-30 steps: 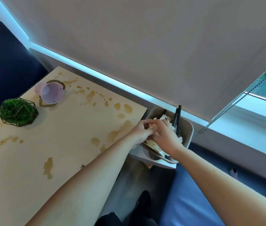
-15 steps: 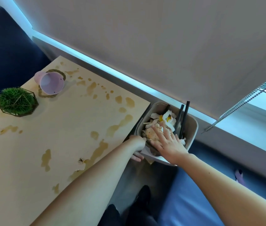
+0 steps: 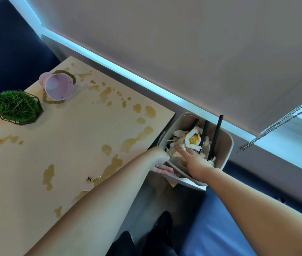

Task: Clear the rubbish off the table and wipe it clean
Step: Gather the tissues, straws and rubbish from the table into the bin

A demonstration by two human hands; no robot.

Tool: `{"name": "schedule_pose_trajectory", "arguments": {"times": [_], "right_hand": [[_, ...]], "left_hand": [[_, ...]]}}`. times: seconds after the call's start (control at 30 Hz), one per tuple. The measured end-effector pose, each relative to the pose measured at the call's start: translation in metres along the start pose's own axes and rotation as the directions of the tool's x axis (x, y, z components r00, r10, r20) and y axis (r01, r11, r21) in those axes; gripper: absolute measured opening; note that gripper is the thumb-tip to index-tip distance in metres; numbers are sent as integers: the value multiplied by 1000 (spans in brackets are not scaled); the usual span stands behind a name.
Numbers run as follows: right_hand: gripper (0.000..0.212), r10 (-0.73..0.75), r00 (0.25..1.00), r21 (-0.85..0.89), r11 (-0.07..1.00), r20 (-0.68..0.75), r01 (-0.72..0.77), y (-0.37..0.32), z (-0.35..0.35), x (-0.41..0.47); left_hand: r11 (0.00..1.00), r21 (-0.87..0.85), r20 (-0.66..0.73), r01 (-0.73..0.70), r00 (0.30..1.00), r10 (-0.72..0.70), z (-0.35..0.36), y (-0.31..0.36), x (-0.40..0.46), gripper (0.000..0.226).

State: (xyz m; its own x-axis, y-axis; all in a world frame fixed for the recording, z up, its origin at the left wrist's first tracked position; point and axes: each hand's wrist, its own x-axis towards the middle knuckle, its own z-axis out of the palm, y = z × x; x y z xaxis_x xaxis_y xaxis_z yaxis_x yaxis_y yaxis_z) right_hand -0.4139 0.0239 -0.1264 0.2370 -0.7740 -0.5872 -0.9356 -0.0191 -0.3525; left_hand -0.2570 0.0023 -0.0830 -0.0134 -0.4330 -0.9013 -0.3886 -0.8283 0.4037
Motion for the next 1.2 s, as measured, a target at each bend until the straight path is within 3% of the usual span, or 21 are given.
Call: {"name": "schedule_pose_trajectory", "arguments": {"times": [0.5,0.73,0.93,1.07,1.2], "right_hand": [[79,14,999,47,999,50,-17,-1,6,22],[61,-58,997,-30,998,-42,57,-4,-12,-7],[63,-64,994,-135,990,-85,53,-17,-38,-40],[53,-9,976,-81,997,-216,-8,-37,-54,-56],[46,-60,962,-19,998,-266,57,-73,-61,-69]], "left_hand": [[999,54,-5,-9,1000,9,-4,-2,6,40],[994,-3,-152,-113,982,111,4,-15,-7,34],[989,-96,-164,-111,982,94,5,-17,-31,24],[992,-51,-160,-113,982,104,-9,-13,-55,30],[980,-4,-123,-197,973,195,-35,-14,-94,29]]}}
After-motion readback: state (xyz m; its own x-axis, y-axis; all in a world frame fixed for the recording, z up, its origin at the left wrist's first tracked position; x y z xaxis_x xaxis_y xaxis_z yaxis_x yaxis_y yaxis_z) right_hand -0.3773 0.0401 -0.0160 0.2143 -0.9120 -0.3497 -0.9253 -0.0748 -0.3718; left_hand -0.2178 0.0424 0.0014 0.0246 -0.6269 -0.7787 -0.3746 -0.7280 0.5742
